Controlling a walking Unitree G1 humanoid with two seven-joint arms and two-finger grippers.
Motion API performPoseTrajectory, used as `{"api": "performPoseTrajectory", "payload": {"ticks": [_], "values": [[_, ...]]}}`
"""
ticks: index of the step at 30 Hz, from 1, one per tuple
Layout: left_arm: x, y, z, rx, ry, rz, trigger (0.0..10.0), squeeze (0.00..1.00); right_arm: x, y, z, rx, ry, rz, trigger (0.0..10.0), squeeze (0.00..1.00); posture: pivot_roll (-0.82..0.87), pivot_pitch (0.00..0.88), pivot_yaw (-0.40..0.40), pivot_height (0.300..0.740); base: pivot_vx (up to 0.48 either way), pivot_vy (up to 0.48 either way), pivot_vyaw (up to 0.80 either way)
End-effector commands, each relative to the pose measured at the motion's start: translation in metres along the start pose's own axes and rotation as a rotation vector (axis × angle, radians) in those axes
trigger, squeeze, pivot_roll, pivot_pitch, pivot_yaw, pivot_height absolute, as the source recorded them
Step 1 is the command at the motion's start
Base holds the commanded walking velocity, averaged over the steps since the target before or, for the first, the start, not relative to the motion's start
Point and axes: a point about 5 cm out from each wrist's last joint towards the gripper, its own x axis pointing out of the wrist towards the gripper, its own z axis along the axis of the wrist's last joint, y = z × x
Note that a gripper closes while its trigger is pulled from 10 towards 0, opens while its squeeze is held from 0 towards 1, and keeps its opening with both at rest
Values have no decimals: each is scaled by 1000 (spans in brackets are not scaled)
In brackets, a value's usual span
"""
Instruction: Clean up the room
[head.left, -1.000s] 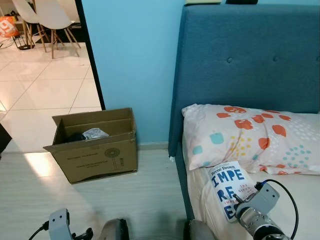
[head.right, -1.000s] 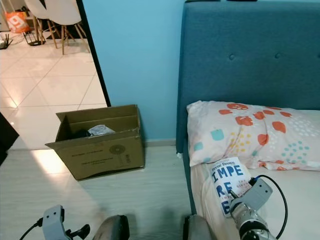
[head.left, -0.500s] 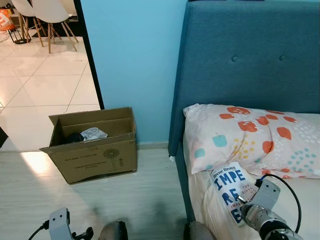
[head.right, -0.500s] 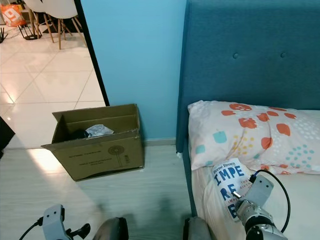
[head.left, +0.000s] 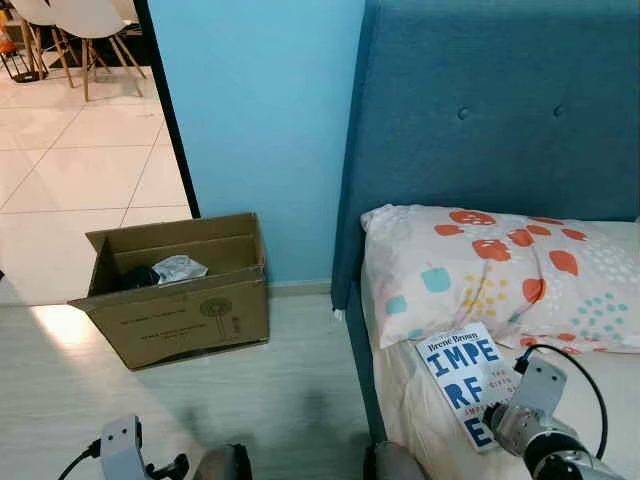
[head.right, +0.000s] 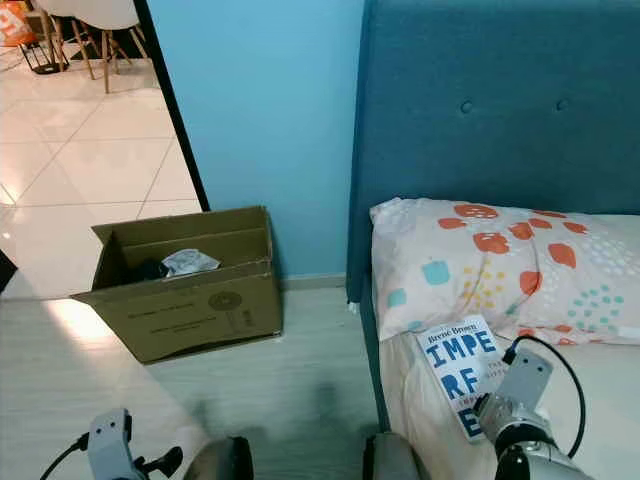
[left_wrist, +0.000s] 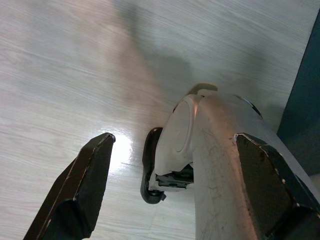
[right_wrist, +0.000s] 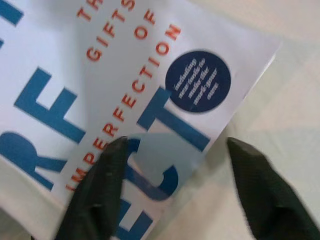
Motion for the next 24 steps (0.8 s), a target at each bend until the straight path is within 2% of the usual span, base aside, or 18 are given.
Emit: {"api": "performPoseTrajectory", "payload": {"ticks": [1, 5, 6, 9, 11, 12, 15, 17, 18, 19, 20, 23, 24], "values": [[0, -3, -6, 8, 20, -1, 10000, 0, -1, -1, 4, -4, 9, -12, 10000, 1000, 53, 92, -31, 605, 0, 0, 0], [1, -7, -9, 7, 28, -10, 10000, 0, -7, 1, 29, 11, -43, -7, 10000, 1000, 44, 90, -34, 605, 0, 0, 0], [1, -7, -9, 7, 28, -10, 10000, 0, -7, 1, 29, 11, -43, -7, 10000, 1000, 44, 90, -34, 605, 0, 0, 0], [1, -9, -11, 3, 34, -13, 10000, 0, -17, 7, 59, 27, -129, 16, 10000, 1000, 36, 86, -34, 605, 0, 0, 0], [1, -9, -11, 3, 34, -13, 10000, 0, -17, 7, 59, 27, -129, 16, 10000, 1000, 36, 86, -34, 605, 0, 0, 0], [1, -9, -12, 1, 37, -12, 10000, 0, -24, 11, 76, 19, -200, 28, 10000, 1000, 34, 85, -34, 605, 0, 0, 0], [1, -9, -13, 0, 39, -11, 10000, 0, -30, 14, 88, -10, -262, 43, 10000, 1000, 35, 86, -35, 605, 0, 0, 0], [0, -8, -13, -3, 40, -10, 10000, 0, -39, 17, 104, -74, -345, 34, 10000, 824, 47, 88, -39, 605, 0, 0, 0], [0, -8, -14, -7, 40, -9, 10000, 0, -45, 17, 114, -127, -412, 1, 10000, 647, 49, 91, -40, 605, 0, 0, 0], [0, -8, -14, -7, 40, -9, 10000, 0, -45, 17, 114, -127, -412, 1, 10000, 647, 49, 91, -40, 605, 0, 0, 0], [0, -7, -14, -7, 40, -8, 10000, 0, -46, 17, 118, -140, -442, -12, 10000, 451, 46, 93, -38, 605, 0, 0, 0], [-1, -6, -16, -6, 44, -5, 10000, 0, -48, 20, 122, -172, -520, 9, 10000, 431, 44, 94, -38, 605, 0, 0, 0], [-1, -5, -17, -5, 48, -4, 10000, 0, -46, 21, 119, -259, -550, -11, 10000, 431, 42, 97, -35, 605, 0, 0, 0]]}}
